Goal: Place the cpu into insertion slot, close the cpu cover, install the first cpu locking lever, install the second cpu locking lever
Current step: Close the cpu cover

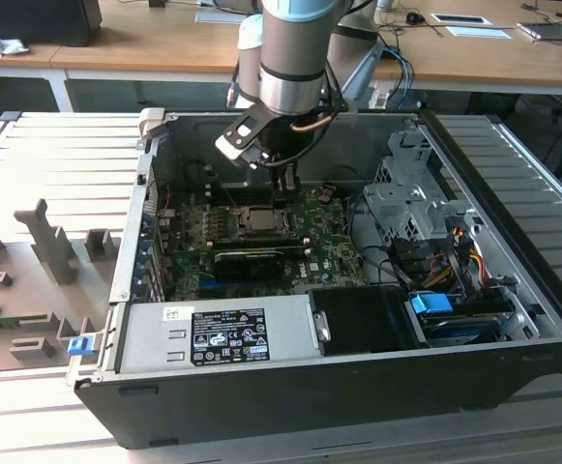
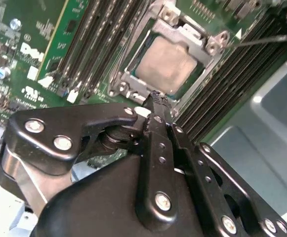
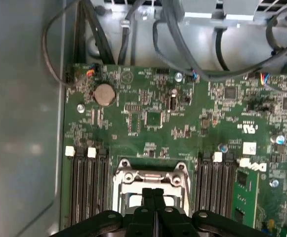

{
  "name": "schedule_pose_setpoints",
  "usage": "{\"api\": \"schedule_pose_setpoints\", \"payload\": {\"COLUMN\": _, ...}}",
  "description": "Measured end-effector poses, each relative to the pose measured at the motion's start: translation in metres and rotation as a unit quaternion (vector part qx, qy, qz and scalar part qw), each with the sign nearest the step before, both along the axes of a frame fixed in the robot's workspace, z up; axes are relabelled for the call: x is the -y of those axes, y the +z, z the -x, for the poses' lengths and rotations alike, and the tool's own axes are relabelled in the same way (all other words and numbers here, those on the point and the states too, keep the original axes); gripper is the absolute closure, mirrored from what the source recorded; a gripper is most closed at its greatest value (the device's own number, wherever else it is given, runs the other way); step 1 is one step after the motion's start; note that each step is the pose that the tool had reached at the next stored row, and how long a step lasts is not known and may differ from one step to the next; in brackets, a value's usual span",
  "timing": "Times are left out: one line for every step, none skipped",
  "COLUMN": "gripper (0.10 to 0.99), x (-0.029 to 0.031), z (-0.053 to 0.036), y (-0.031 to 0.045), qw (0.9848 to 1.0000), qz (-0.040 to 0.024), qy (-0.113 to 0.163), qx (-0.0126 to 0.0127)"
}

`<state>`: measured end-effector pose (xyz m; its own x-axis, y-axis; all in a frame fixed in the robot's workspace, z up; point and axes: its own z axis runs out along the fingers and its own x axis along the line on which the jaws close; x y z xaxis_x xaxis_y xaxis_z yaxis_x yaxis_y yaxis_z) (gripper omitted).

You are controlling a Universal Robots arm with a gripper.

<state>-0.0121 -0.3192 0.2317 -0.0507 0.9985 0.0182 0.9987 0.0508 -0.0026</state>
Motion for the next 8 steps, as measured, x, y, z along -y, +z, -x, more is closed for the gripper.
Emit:
{"api": "schedule_pose_setpoints", "payload": {"gripper": 0.980, "x": 0.0000, "z": 0.0031, "y": -0.0011, "qw": 1.0000, "qz": -0.0001, "qy": 0.001, "qx": 0.0000}}
{"api": "schedule_pose_setpoints", "payload": {"gripper": 0.980, "x": 0.0000, "z": 0.0053, "y": -0.0027, "qw": 1.0000, "qz": 0.0000, "qy": 0.002, "qx": 0.0000}}
{"api": "schedule_pose_setpoints", "payload": {"gripper": 0.980, "x": 0.0003, "z": 0.0075, "y": -0.0058, "qw": 1.0000, "qz": -0.0001, "qy": 0.006, "qx": 0.0000}}
{"api": "schedule_pose_setpoints", "payload": {"gripper": 0.980, "x": 0.0008, "z": 0.0085, "y": -0.0081, "qw": 1.0000, "qz": -0.0002, "qy": 0.009, "qx": 0.0000}}
{"api": "schedule_pose_setpoints", "payload": {"gripper": 0.980, "x": 0.0015, "z": 0.0098, "y": -0.0096, "qw": 0.9999, "qz": -0.0007, "qy": 0.011, "qx": 0.0000}}
{"api": "schedule_pose_setpoints", "payload": {"gripper": 0.980, "x": 0.0027, "z": 0.0129, "y": -0.0113, "qw": 0.9999, "qz": -0.0032, "qy": 0.013, "qx": 0.0000}}
{"api": "schedule_pose_setpoints", "payload": {"gripper": 0.980, "x": 0.0030, "z": 0.0167, "y": -0.0119, "qw": 0.9999, "qz": -0.0040, "qy": 0.014, "qx": 0.0001}}
{"api": "schedule_pose_setpoints", "payload": {"gripper": 0.980, "x": 0.0030, "z": 0.0194, "y": -0.0122, "qw": 0.9999, "qz": -0.0042, "qy": 0.014, "qx": 0.0002}}
